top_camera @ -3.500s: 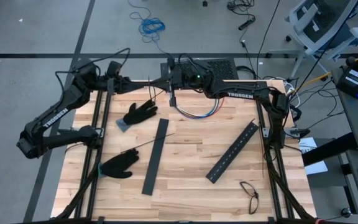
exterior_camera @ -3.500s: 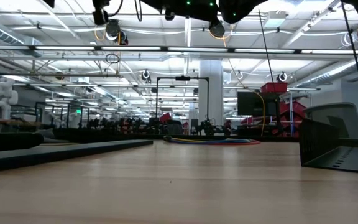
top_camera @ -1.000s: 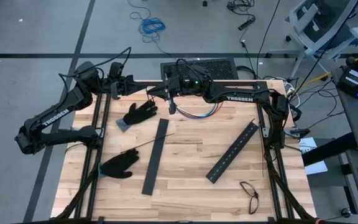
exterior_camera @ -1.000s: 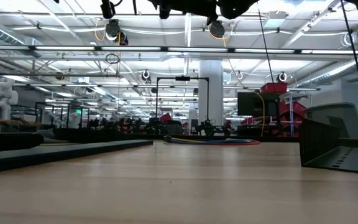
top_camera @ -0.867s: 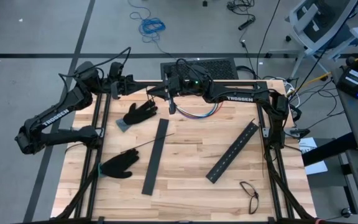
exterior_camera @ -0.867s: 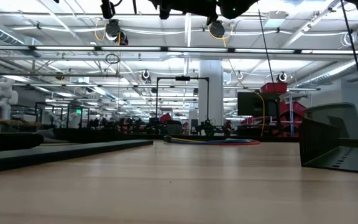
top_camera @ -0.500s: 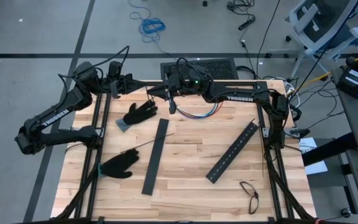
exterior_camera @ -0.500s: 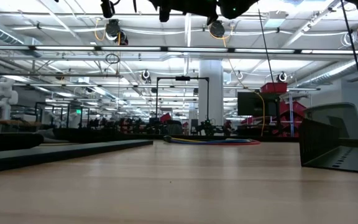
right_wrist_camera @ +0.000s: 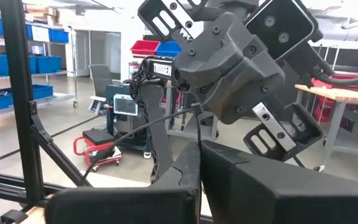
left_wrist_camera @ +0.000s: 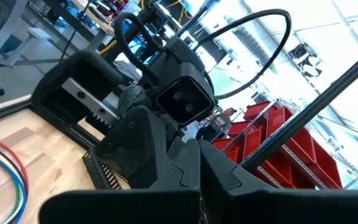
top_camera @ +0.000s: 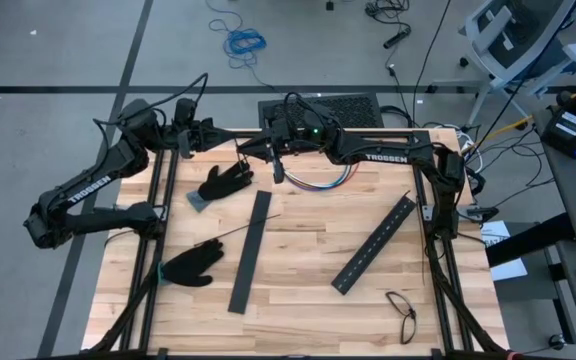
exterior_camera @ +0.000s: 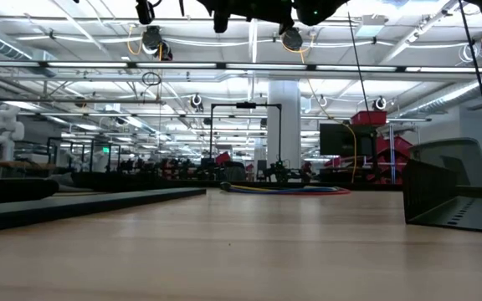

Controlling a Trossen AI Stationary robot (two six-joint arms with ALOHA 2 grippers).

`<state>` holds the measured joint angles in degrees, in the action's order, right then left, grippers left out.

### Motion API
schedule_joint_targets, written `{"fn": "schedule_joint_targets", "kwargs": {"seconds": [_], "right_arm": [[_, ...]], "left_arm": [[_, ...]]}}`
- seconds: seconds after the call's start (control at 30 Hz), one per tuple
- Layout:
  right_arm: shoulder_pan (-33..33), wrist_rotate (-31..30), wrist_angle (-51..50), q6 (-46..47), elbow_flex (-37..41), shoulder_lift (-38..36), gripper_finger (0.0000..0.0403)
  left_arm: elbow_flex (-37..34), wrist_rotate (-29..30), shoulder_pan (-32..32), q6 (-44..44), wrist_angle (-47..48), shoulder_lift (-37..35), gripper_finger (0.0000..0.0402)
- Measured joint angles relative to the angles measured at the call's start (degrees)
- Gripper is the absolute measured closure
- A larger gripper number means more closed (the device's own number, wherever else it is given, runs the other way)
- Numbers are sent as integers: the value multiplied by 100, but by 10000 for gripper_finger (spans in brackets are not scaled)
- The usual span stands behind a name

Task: Ziptie cables

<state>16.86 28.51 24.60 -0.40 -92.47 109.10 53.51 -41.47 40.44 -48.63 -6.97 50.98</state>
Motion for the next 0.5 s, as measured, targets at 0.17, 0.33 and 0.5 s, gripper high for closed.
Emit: {"fn": "schedule_joint_targets", "kwargs": {"seconds": [0.17,0.33,0.5], "right_arm": [[0,-3,-8,74,-7,0,403],[2,0,-112,139,-4,33,403],[2,-23,-133,149,-4,32,403]], "left_arm": [[74,-9,127,4,-5,0,402],[82,-9,217,4,-12,-4,401],[82,-28,311,4,-16,-11,401]]}}
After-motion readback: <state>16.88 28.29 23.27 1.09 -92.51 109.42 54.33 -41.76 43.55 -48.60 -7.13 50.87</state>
